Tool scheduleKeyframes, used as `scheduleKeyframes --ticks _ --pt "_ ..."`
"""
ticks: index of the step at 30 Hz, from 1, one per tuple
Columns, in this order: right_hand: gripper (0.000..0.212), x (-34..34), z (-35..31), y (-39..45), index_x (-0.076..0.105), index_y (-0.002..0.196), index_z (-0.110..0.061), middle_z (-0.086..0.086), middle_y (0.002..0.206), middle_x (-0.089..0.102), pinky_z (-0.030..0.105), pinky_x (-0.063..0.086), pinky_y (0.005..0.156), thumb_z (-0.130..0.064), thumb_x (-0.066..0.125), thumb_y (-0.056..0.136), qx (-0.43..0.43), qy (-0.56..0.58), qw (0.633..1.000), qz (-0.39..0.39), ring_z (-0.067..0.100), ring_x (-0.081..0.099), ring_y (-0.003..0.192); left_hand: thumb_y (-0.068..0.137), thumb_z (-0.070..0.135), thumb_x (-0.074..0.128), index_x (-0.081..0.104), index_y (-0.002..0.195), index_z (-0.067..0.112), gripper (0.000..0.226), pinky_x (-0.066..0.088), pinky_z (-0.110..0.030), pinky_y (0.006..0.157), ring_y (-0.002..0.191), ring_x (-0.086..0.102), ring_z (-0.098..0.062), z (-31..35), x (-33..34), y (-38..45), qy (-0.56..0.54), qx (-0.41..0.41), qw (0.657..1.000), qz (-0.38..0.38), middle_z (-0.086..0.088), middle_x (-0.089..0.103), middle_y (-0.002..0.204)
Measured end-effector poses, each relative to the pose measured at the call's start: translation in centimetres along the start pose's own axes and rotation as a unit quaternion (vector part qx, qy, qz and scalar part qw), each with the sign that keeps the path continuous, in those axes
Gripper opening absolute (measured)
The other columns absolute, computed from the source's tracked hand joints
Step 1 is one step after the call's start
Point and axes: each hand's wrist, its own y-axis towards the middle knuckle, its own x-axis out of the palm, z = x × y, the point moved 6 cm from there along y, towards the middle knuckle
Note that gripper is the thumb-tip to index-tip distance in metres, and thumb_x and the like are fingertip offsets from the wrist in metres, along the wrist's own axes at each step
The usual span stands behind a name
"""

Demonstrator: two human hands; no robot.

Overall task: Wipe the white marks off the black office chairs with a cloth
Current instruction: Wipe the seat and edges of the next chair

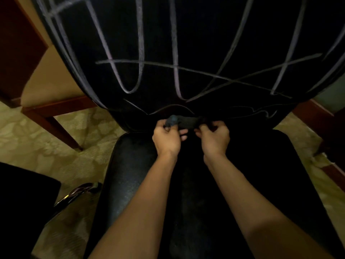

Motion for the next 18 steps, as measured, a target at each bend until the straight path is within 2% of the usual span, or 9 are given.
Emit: scheduleKeyframes --ticks 3,8,11,15,16,18 --pt "0.018 1.3 0.2 -1.2 0.057 0.092 -0.024 0.0 0.079 0.073 0.04 0.059 0.082 -0.011 0.066 0.085 -0.059 -0.056 0.997 0.008 0.017 0.073 0.079 0.1 0.003 0.05 0.057 0.105 0.007 0.009 0.052 -0.019 0.05 0.064 0.073 -0.013 0.0 -0.7 0.5 -0.015 -0.011 0.999 0.043 -0.006 0.069 0.09" --pt "0.014 2.3 0.3 -2.2 0.058 0.09 -0.025 0.002 0.085 0.073 0.039 0.058 0.082 -0.015 0.067 0.086 -0.078 -0.082 0.993 -0.04 0.019 0.071 0.084 0.099 0.004 0.052 0.056 0.107 0.011 0.011 0.053 -0.022 0.055 0.067 0.074 -0.016 -0.1 -2.2 -0.5 -0.042 0.007 0.992 0.118 -0.009 0.071 0.09" --pt "0.017 2.5 0.4 -2.4 0.059 0.085 -0.025 0.0 0.079 0.071 0.045 0.06 0.08 -0.011 0.069 0.085 -0.042 -0.055 0.995 -0.07 0.019 0.072 0.079 0.1 0.004 0.051 0.054 0.11 0.008 0.012 0.053 -0.021 0.053 0.065 0.072 -0.015 0.1 -3.2 -1.0 -0.047 -0.001 0.99 0.132 -0.012 0.07 0.095" --pt "0.01 2.9 0.1 -2.1 0.061 0.087 -0.013 0.003 0.077 0.07 0.041 0.062 0.078 -0.006 0.068 0.089 0.032 -0.013 0.995 -0.098 0.017 0.073 0.073 0.1 0.01 0.053 0.057 0.106 0.011 0.007 0.052 -0.023 0.05 0.064 0.07 -0.014 0.5 -4.6 -1.5 -0.01 -0.023 0.994 0.105 -0.011 0.072 0.095" --pt "0.012 3.3 -0.1 -2.4 0.06 0.086 -0.014 0.005 0.078 0.07 0.039 0.062 0.076 -0.006 0.068 0.089 0.041 -0.009 0.994 -0.102 0.017 0.073 0.071 0.1 0.012 0.055 0.059 0.102 0.014 0.005 0.056 -0.026 0.054 0.067 0.071 -0.014 0.7 -5.6 -1.4 0.014 -0.022 0.993 0.113 -0.01 0.072 0.093" --pt "0.012 5.1 -0.3 -4.0 0.057 0.088 -0.011 0.011 0.082 0.069 0.031 0.062 0.068 -0.002 0.066 0.09 0.068 0.021 0.989 -0.13 0.017 0.072 0.066 0.095 0.019 0.06 0.061 0.093 0.021 0.003 0.061 -0.037 0.075 0.079 0.072 -0.021 1.4 -8.5 -1.1 0.087 -0.014 0.984 0.155 -0.007 0.073 0.092"
